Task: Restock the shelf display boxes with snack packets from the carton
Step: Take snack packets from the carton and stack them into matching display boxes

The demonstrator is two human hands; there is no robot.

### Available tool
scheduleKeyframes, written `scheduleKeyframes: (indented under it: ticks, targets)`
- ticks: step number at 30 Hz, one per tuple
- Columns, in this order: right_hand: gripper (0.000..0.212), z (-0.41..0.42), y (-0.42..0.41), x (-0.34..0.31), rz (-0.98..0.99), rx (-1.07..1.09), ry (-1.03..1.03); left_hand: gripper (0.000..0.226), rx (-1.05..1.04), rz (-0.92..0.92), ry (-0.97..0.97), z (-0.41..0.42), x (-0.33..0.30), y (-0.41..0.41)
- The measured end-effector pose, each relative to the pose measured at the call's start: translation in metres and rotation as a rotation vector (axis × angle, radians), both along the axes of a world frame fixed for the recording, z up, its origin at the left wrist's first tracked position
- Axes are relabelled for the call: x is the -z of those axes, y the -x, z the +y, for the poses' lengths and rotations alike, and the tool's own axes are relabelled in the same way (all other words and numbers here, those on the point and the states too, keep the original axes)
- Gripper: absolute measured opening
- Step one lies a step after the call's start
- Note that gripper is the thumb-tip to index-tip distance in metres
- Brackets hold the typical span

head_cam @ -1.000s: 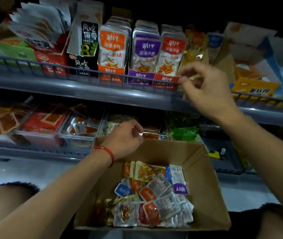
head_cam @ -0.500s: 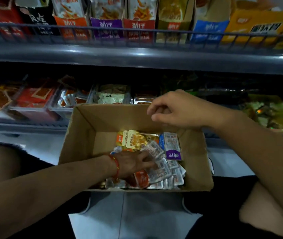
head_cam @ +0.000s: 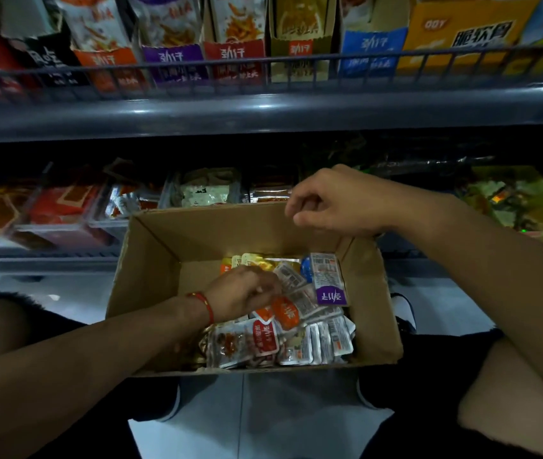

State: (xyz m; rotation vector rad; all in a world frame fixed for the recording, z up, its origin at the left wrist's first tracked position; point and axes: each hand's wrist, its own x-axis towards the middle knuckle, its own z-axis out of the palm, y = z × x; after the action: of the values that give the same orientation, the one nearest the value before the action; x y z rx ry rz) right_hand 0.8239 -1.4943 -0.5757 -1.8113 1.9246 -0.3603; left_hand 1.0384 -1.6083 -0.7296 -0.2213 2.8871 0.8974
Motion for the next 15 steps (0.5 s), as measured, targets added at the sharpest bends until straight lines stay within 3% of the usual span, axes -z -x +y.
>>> scheduleKeyframes:
  ticks: [3,5,10,15]
  targets:
    - [0.023,0.000,0.003,0.004,0.016,0.015,-0.035,0.016,-0.144,0.029,-0.096,-0.009,-0.009,0.003]
    - [0.023,0.000,0.003,0.006,0.014,0.017,-0.060,0.019,-0.044,-0.037,-0.010,-0.013,-0.005,0.002]
    - [0.024,-0.002,0.000,0.008,0.024,0.018,-0.078,0.062,0.235,-0.051,0.224,0.004,0.026,0.009]
    - [0.024,-0.002,0.001,0.010,0.036,0.026,-0.067,0.029,0.156,0.001,0.160,0.007,0.032,0.020]
